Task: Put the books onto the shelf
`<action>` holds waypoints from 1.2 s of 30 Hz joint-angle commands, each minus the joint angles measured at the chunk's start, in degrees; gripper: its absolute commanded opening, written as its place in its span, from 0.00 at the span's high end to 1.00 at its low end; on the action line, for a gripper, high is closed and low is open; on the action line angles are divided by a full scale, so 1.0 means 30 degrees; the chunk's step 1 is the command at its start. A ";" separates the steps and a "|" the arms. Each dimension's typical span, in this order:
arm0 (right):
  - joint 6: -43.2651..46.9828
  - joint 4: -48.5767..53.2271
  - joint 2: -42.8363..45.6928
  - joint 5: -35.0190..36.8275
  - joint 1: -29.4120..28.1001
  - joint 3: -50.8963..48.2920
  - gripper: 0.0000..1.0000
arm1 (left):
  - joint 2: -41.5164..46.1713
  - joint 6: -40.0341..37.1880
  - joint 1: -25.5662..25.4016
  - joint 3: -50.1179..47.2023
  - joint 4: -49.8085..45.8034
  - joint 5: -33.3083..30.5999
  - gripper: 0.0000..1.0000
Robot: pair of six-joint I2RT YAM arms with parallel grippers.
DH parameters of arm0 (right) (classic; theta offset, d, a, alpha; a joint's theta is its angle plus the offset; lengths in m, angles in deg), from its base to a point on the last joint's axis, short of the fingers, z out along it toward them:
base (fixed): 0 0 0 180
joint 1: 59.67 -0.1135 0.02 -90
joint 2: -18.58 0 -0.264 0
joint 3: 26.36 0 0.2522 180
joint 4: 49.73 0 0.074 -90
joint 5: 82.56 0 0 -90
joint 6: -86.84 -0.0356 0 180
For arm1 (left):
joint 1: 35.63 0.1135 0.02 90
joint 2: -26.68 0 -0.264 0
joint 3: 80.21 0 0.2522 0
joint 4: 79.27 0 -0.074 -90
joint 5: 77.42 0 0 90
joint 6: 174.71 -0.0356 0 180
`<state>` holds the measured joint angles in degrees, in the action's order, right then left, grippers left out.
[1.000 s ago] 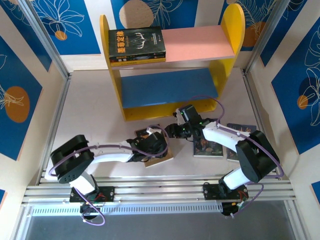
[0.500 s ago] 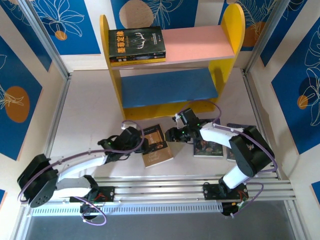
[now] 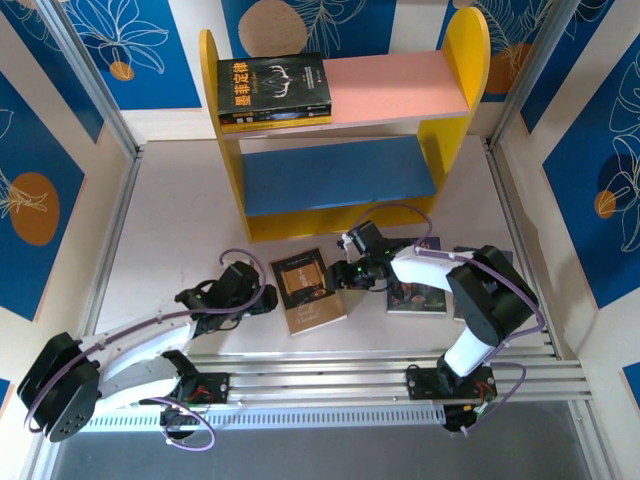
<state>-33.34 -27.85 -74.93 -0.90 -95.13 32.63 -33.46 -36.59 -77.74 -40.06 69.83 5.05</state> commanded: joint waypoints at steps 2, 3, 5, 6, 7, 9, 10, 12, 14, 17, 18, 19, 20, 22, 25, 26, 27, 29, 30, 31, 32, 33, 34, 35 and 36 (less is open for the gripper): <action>-0.0247 -0.0134 -0.0402 -0.0238 -0.0361 0.0508 0.46 | -0.0411 0.0220 0.0274 -0.0352 0.0501 0.0742 0.27; -0.0285 -0.0174 -0.0456 -0.0238 -0.0423 0.0552 0.46 | -0.0537 0.0220 0.0284 -0.0360 0.0607 0.0835 0.27; -0.0358 -0.0208 -0.0586 -0.0267 -0.0564 0.0667 0.46 | -0.0744 0.0250 0.0299 -0.0404 0.0866 0.1006 0.27; -0.0386 -0.0194 -0.0690 -0.0277 -0.0643 0.0754 0.46 | -0.0834 0.0251 0.0297 -0.0418 0.0981 0.1087 0.27; -0.0425 -0.0231 -0.0763 -0.0284 -0.0695 0.0850 0.46 | -0.0906 0.0250 0.0296 -0.0391 0.1076 0.1158 0.27; -0.0503 -0.0307 -0.0962 -0.0369 -0.0833 0.0998 0.46 | -0.1087 0.0279 0.0307 -0.0419 0.1275 0.1300 0.27; -0.0562 -0.0415 -0.1033 -0.0427 -0.0907 0.1060 0.46 | -0.1156 0.0303 0.0298 -0.0419 0.1346 0.1331 0.27; -0.0657 -0.0587 -0.1164 -0.0585 -0.1025 0.1135 0.46 | -0.1323 0.0330 0.0296 -0.0442 0.1488 0.1381 0.27; -0.0720 -0.0626 -0.1357 -0.0619 -0.1093 0.1259 0.46 | -0.1495 0.0366 0.0297 -0.0485 0.1732 0.1497 0.27; -0.0809 -0.0751 -0.1596 -0.0727 -0.1170 0.1355 0.47 | -0.1901 0.0422 0.0297 -0.0533 0.2139 0.1637 0.26; -0.0891 -0.0872 -0.1669 -0.0786 -0.1201 0.1310 0.47 | -0.2070 0.0453 0.0296 -0.0536 0.2311 0.1716 0.26; -0.0968 -0.0987 -0.1698 -0.0823 -0.1216 0.1251 0.47 | -0.2217 0.0455 0.0296 -0.0536 0.2452 0.1790 0.26; -0.1065 -0.1102 -0.1757 -0.0852 -0.1245 0.1203 0.47 | -0.2376 0.0480 0.0318 -0.0536 0.2617 0.1860 0.26; -0.1296 -0.1500 -0.1857 -0.0994 -0.1245 0.0912 0.50 | -0.2689 0.0484 0.0300 -0.0507 0.2885 0.1950 0.26; -0.1670 -0.2146 -0.2150 -0.1305 -0.1273 0.0475 0.55 | -0.3156 0.0513 0.0336 -0.0422 0.3275 0.2096 0.26; -0.1802 -0.2328 -0.2266 -0.1377 -0.1275 0.0365 0.56 | -0.3327 0.0513 0.0319 -0.0393 0.3408 0.2154 0.27; -0.1929 -0.2502 -0.2411 -0.1443 -0.1302 0.0236 0.58 | -0.3472 0.0513 0.0310 -0.0347 0.3549 0.2252 0.27; -0.2220 -0.2939 -0.2711 -0.1628 -0.1326 -0.0027 0.59 | -0.3798 0.0552 0.0323 -0.0273 0.3747 0.2326 0.27; -0.2398 -0.3254 -0.2884 -0.1752 -0.1333 -0.0169 0.61 | -0.3957 0.0543 0.0325 -0.0247 0.3849 0.2362 0.27; -0.2567 -0.3536 -0.3047 -0.1872 -0.1333 -0.0285 0.63 | -0.4093 0.0557 0.0329 -0.0199 0.3939 0.2406 0.27; -0.2817 -0.3910 -0.3201 -0.1959 -0.1362 -0.0465 0.64 | -0.4257 0.0594 0.0343 -0.0184 0.4067 0.2471 0.27; -0.3051 -0.4288 -0.3356 -0.2015 -0.1363 -0.0693 0.66 | -0.4420 0.0652 0.0325 -0.0184 0.4212 0.2532 0.27; -0.3268 -0.4667 -0.3474 -0.2105 -0.1363 -0.0839 0.67 | -0.4559 0.0710 0.0329 -0.0243 0.4387 0.2609 0.27; -0.3513 -0.5083 -0.3598 -0.2163 -0.1363 -0.1074 0.69 | -0.4704 0.0801 0.0325 -0.0270 0.4582 0.2705 0.27; -0.3839 -0.5583 -0.3734 -0.2271 -0.1363 -0.1326 0.71 | -0.4861 0.0886 0.0323 -0.0343 0.4836 0.2786 0.27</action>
<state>-41.80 -37.01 -79.94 -3.33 -96.55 31.87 -44.63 -35.39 -77.10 -40.37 78.05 9.38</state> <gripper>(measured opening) 0.302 0.735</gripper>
